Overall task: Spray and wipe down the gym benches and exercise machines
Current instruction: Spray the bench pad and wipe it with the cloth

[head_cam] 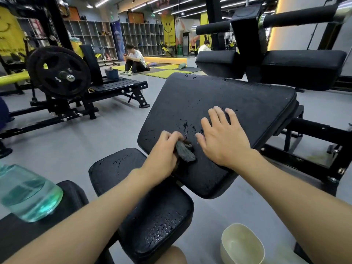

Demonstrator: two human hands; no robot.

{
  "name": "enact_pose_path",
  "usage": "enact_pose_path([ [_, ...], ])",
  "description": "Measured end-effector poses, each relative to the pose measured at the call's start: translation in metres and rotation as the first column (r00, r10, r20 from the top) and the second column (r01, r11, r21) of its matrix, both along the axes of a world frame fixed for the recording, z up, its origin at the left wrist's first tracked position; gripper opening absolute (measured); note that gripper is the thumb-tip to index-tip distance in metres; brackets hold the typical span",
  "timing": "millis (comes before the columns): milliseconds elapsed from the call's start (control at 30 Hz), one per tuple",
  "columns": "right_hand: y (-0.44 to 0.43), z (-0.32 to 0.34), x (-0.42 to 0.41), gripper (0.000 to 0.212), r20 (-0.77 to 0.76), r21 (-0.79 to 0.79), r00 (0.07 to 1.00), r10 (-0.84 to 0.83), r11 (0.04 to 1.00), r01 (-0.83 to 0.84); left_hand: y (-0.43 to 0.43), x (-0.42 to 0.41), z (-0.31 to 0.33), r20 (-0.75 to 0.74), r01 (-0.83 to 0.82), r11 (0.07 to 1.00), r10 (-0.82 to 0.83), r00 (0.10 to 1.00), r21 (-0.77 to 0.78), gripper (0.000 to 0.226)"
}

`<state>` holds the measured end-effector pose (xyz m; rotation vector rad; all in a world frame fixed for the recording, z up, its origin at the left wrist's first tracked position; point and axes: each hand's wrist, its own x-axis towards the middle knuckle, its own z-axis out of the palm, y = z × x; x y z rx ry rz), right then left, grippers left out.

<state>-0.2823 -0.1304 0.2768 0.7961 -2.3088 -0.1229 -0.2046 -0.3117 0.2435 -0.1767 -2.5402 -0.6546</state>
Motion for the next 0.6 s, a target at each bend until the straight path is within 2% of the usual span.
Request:
enact_pose_path([
  [100,0.001,-0.001,-0.002,0.05,0.006,-0.004,1.0,0.007,1.0,-0.007,-0.001,0.032,-0.018,0.054,0.146,0.985,-0.141,0.989,-0.095,0.045],
  [167,-0.001,-0.001,-0.001,0.053,0.024,0.016,1.0,-0.014,1.0,0.014,-0.012,0.031,-0.022,0.09,0.179,0.972,-0.167,0.982,-0.154,0.044],
  [267,-0.002,0.001,0.0,0.055,0.04,0.037,0.999,-0.021,0.999,0.019,-0.027,-0.011,-0.005,0.086,0.031,0.99,-0.02,0.996,-0.134,0.045],
  [333,-0.002,0.001,0.001,0.057,0.042,0.047,0.999,-0.018,0.999,0.016,-0.026,-0.032,0.003,0.065,-0.104,0.993,0.107,0.992,-0.049,0.038],
  [400,-0.001,0.002,0.001,0.057,0.04,0.047,0.999,-0.024,0.999,0.022,-0.022,-0.026,-0.003,0.045,-0.139,0.99,0.14,0.989,-0.027,0.034],
  [533,-0.003,0.005,0.003,0.053,0.058,0.058,0.998,-0.036,0.998,0.033,-0.02,0.024,-0.029,0.086,0.134,0.986,-0.125,0.988,-0.097,0.046],
  [600,-0.005,0.005,0.004,0.051,0.072,0.066,0.996,-0.044,0.997,0.04,-0.031,0.017,-0.025,0.078,0.136,0.985,-0.128,0.989,-0.109,0.049],
])
